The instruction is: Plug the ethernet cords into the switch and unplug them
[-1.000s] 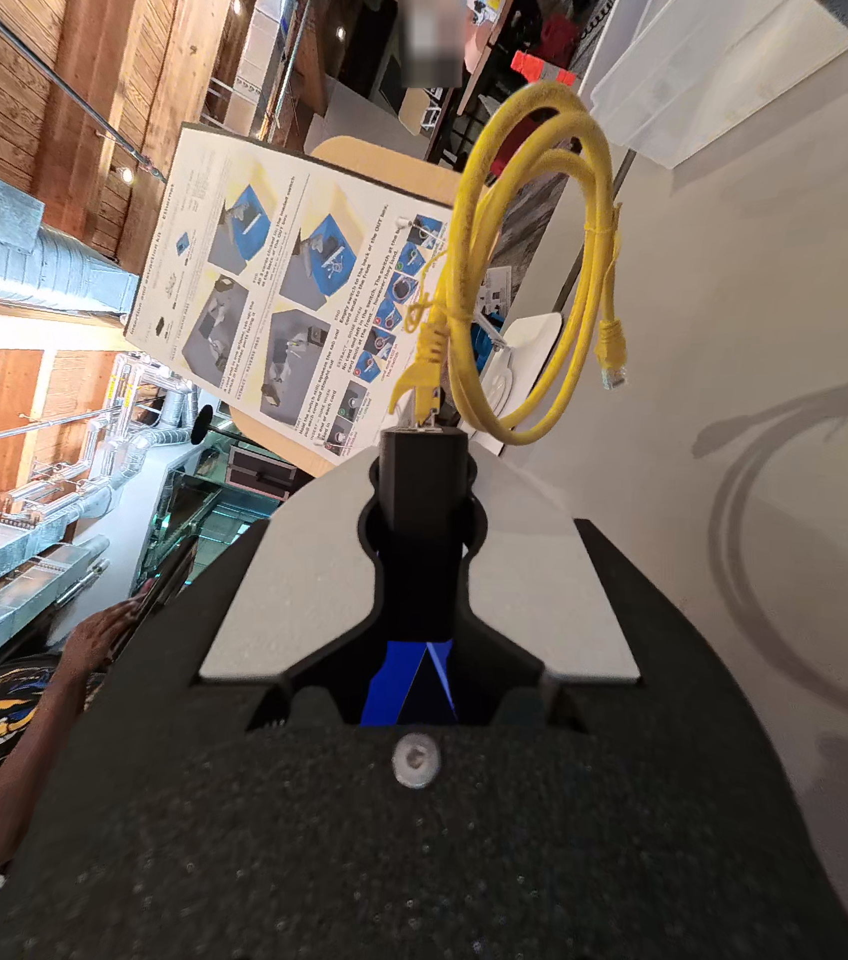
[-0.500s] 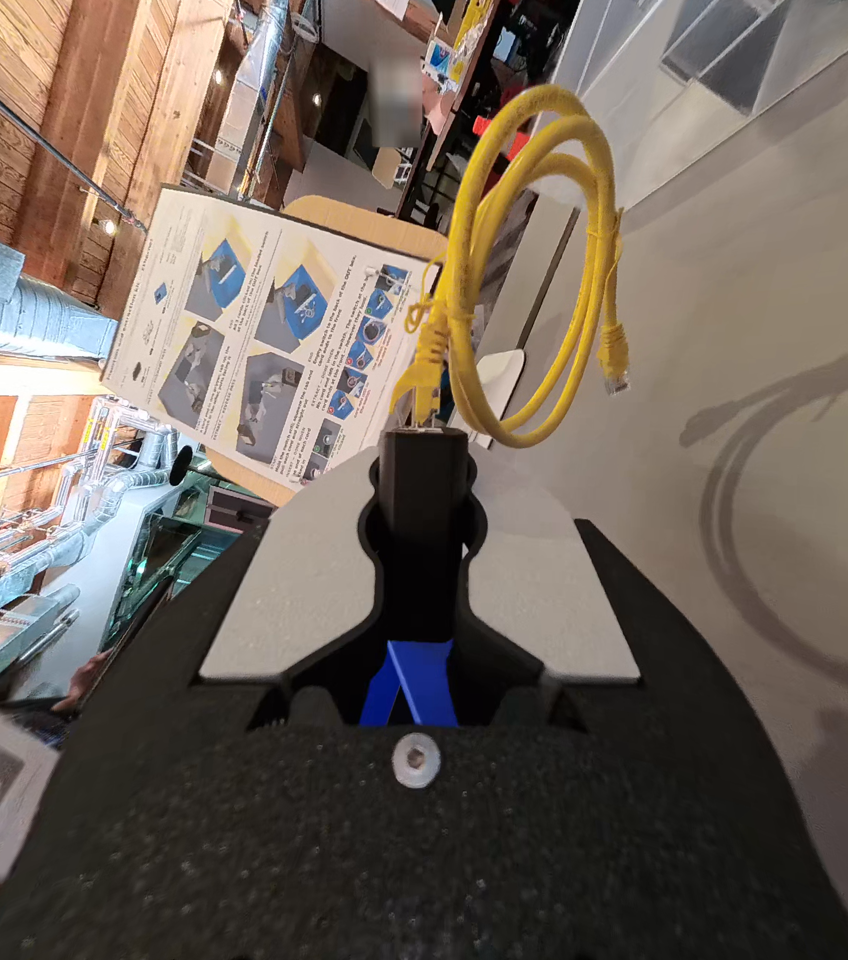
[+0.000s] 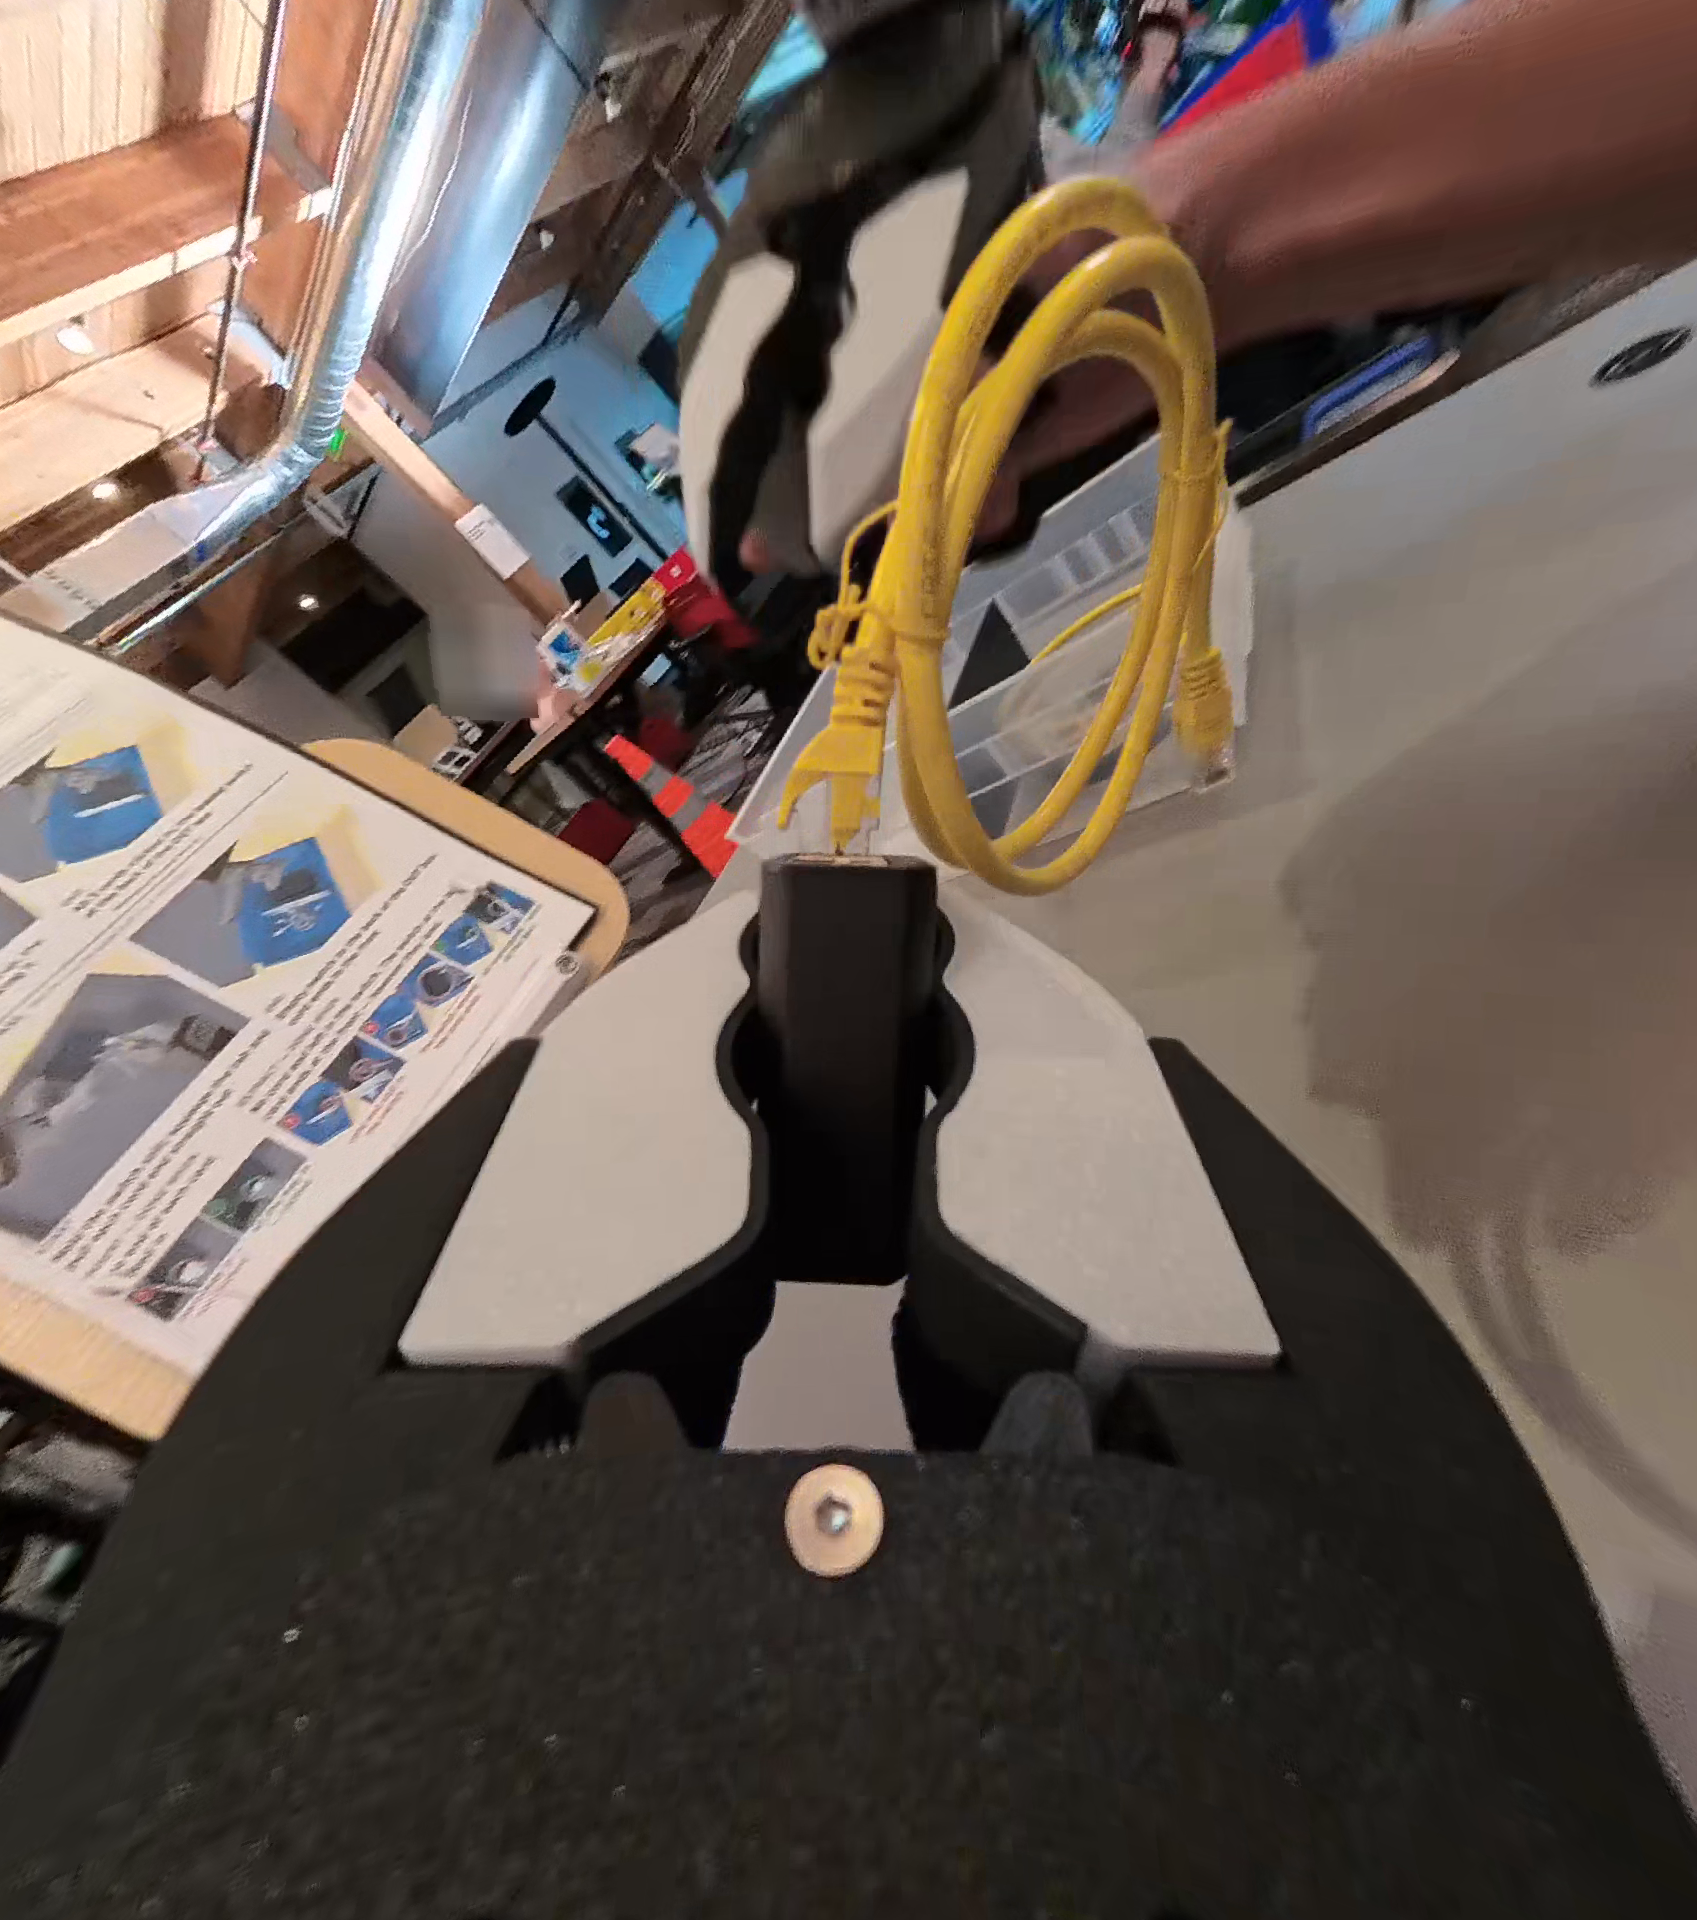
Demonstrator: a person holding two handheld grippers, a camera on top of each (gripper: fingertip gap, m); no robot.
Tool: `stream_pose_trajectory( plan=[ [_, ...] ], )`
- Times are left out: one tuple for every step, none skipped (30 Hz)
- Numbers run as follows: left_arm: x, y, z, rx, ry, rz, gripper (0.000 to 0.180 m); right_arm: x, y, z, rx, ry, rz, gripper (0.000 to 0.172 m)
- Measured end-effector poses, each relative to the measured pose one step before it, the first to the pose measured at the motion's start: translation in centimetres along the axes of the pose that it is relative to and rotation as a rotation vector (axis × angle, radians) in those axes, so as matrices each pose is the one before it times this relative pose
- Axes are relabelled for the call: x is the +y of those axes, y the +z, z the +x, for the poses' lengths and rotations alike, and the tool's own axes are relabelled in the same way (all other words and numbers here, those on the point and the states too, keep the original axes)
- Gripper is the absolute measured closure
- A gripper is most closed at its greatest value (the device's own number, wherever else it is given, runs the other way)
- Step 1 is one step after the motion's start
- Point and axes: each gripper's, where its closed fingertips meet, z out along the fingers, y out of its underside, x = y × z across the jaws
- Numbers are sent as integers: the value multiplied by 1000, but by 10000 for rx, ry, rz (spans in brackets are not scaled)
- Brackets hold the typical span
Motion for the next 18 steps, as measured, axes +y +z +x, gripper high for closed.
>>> stream_pose_trajectory(
  plan=[
    [-219, -124, 45, 131, -157, 168, 156, 10, 1256, -1026, -486, -22, 238, 142],
    [-191, -107, -2, 69, -132, 159, 156, -102, 1231, -947, -354, -186, 225, 141],
    [-207, -92, 56, 122, -164, 167, 156, -229, 1159, -823, -292, -221, 219, 141],
    [-228, -70, 65, 133, -213, 181, 156, -360, 1047, -584, -223, -178, 261, 141],
    [-238, -68, 58, 126, -238, 192, 156, -393, 900, -453, -224, -136, 244, 141],
    [-210, -47, 58, 127, -238, 164, 155, -431, 760, -302, -205, -96, 256, 141],
    [-196, -79, 20, 94, -220, 166, 155, -449, 637, -246, -221, -35, 272, 141],
    [-220, -105, -38, 74, -215, 192, 155, -453, 500, -212, -232, 16, 270, 142],
    [-165, -109, -71, 69, -204, 125, 155, -478, 358, -110, -152, 3, 296, 144],
    [-151, -110, -121, 30, -155, 121, 155, -471, 269, -47, -96, 11, 330, 145],
    [-194, -128, -70, 56, -122, 157, 155, -398, 217, -72, -119, 76, 315, 145],
    [-147, -93, -57, 47, -129, 111, 155, -272, 194, -81, -115, 123, 263, 146],
    [-46, -33, -47, 23, -93, 45, 155, -163, 163, -13, -67, 118, 203, 147],
    [-2, 17, 106, 111, -65, 33, 155, -93, 150, -65, -74, 77, 167, 147],
    [26, 32, 136, 122, -62, 31, 155, -28, 161, -168, -125, 71, 143, 147],
    [72, 47, 128, 72, -32, 19, 155, 4, 180, -153, -100, 59, 108, 147],
    [57, 74, 149, 71, -20, 12, 155, 16, 127, -121, -67, 10, 107, 146],
    [2, 36, 10, -8, -52, 15, 155, -23, 59, -2, 21, -3, 100, 146]
  ],
)
